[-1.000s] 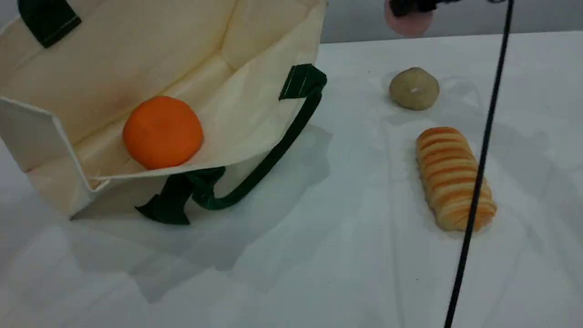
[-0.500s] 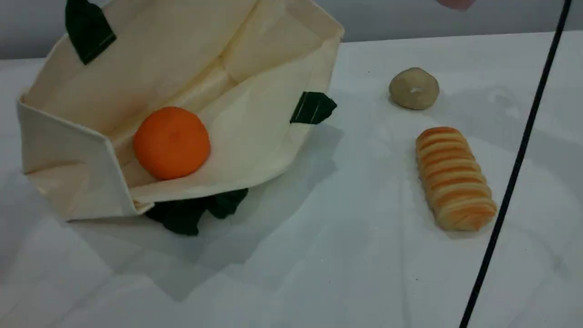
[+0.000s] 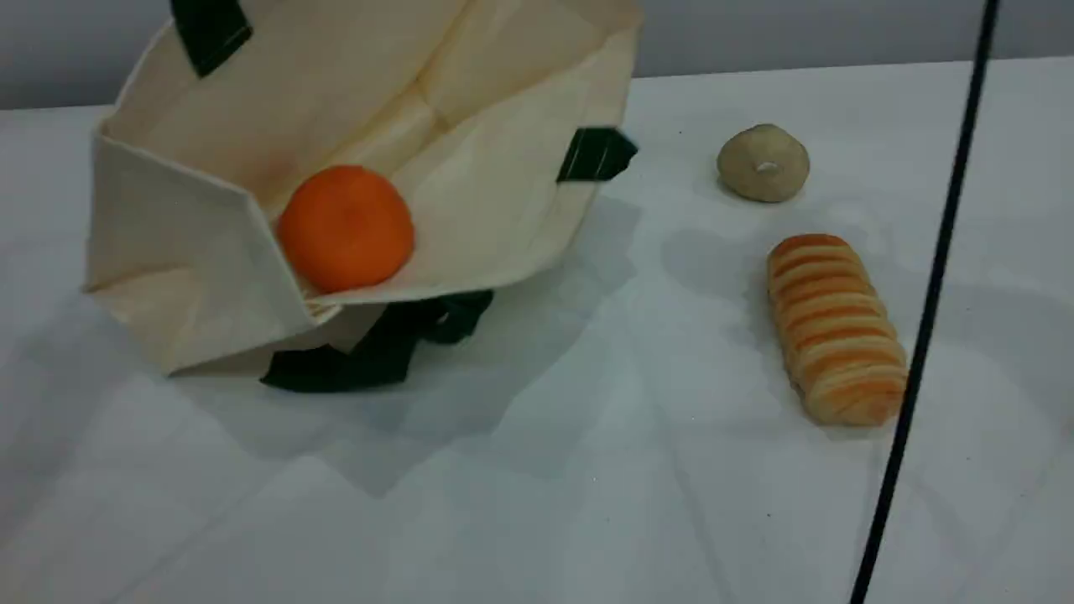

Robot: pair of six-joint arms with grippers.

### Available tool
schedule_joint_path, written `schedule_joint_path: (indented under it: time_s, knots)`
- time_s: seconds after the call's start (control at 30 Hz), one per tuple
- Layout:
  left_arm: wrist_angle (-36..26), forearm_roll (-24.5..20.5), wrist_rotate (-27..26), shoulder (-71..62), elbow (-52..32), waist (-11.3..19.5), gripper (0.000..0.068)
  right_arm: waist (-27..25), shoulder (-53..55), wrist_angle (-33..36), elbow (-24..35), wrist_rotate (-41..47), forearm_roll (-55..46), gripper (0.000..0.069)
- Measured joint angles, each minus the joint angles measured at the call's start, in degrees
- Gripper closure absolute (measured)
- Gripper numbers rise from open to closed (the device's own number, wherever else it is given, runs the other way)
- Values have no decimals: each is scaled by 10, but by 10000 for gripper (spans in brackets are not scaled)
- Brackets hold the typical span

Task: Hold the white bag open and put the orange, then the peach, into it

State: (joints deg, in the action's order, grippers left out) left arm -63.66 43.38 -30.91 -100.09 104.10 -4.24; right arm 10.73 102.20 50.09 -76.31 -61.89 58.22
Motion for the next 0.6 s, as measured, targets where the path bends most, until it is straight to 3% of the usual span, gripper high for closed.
schedule_joint_path:
  time_s: [0.27,0.47,0.6]
  knots:
    - [-13,2,-1,0,1,-46,599,52,0,29,0,0,-11,443]
    - [-21,1,0,9,6,-45,599,84,0,41,21,-3,-14,444]
    - [-30,1,6,9,28,-45,599,107,0,0,48,-11,-10,444]
